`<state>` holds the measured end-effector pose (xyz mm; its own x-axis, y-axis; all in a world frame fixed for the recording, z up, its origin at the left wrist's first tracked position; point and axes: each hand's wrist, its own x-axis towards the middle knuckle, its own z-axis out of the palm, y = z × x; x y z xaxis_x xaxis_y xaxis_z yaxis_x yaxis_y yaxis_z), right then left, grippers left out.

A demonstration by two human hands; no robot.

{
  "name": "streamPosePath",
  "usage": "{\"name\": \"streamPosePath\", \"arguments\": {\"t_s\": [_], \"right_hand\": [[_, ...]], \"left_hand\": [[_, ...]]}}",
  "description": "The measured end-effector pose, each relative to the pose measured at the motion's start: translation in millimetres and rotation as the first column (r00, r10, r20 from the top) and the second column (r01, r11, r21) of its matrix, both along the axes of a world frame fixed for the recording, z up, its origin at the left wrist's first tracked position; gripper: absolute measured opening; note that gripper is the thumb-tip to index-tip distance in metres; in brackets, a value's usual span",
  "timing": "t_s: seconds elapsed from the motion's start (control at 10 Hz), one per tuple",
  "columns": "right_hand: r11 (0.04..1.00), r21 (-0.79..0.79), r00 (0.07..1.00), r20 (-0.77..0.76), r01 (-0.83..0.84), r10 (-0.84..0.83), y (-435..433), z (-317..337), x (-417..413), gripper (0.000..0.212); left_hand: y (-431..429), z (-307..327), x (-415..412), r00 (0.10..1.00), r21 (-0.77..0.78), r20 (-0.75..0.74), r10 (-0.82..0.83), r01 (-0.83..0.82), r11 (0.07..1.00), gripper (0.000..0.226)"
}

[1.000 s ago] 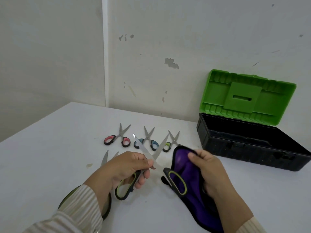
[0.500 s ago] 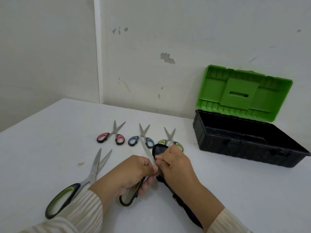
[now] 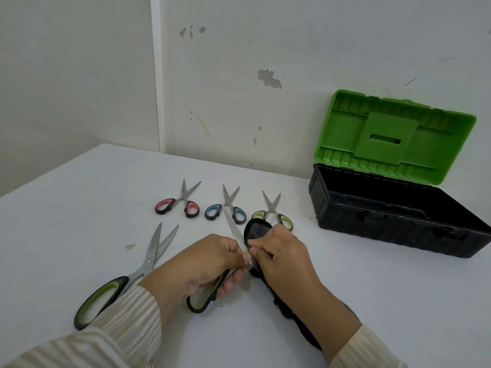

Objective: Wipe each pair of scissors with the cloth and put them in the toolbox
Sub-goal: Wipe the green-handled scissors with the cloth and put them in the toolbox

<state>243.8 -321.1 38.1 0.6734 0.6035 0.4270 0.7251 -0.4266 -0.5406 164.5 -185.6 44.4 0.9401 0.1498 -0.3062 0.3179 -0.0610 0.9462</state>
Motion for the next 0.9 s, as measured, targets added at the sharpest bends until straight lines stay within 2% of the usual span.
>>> {"name": "streamPosePath", "arguments": {"t_s": [0.1, 0.2, 0.3, 0.4, 0.5, 0.6, 0.7, 0.9], "right_hand": [[0.998, -0.008, 0.992, 0.11, 0.06, -0.059, -3, 0, 6, 0.015], [0.996, -0.084, 0.994, 0.106, 0.008, 0.001, 1, -2, -4, 0.019], [0.996, 0.04, 0.996, 0.049, 0.078, -0.079, -2, 1, 5, 0.015], [0.915, 0.193, 0.935, -0.054, 0.355, -0.351, -21, 14, 34, 0.014], [0.911, 0.285, 0.953, -0.046, 0.299, -0.298, -27, 13, 21, 0.013], [0.999, 0.045, 0.999, 0.035, 0.016, -0.017, -14, -1, 1, 0.01], [0.998, 0.035, 0.996, 0.073, 0.048, -0.05, -6, -3, 12, 0.01], [0.999, 0.043, 0.998, 0.06, -0.02, 0.018, -5, -8, 7, 0.008]], "left_hand": [[-1, 0, -2, 1.0, 0.025, -0.004, -0.006, 0.006, 1.0, 0.02], [-1, 1, -2, 1.0, 0.024, -0.003, -0.008, 0.008, 1.0, 0.021], [-1, 2, -4, 0.999, 0.045, -0.021, -0.027, 0.027, 0.999, 0.021], [-2, 3, -5, 0.996, 0.057, -0.044, -0.078, 0.08, 0.995, 0.022], [0, 3, -4, 0.997, 0.044, -0.038, -0.067, 0.069, 0.997, 0.024], [-4, 3, -5, 0.998, 0.038, -0.023, -0.057, 0.057, 0.998, 0.03], [-6, 3, -6, 0.999, 0.055, -0.019, -0.046, 0.047, 0.997, 0.033], [-4, 3, -6, 1.0, 0.03, -0.016, -0.024, 0.024, 0.999, 0.029]]}}
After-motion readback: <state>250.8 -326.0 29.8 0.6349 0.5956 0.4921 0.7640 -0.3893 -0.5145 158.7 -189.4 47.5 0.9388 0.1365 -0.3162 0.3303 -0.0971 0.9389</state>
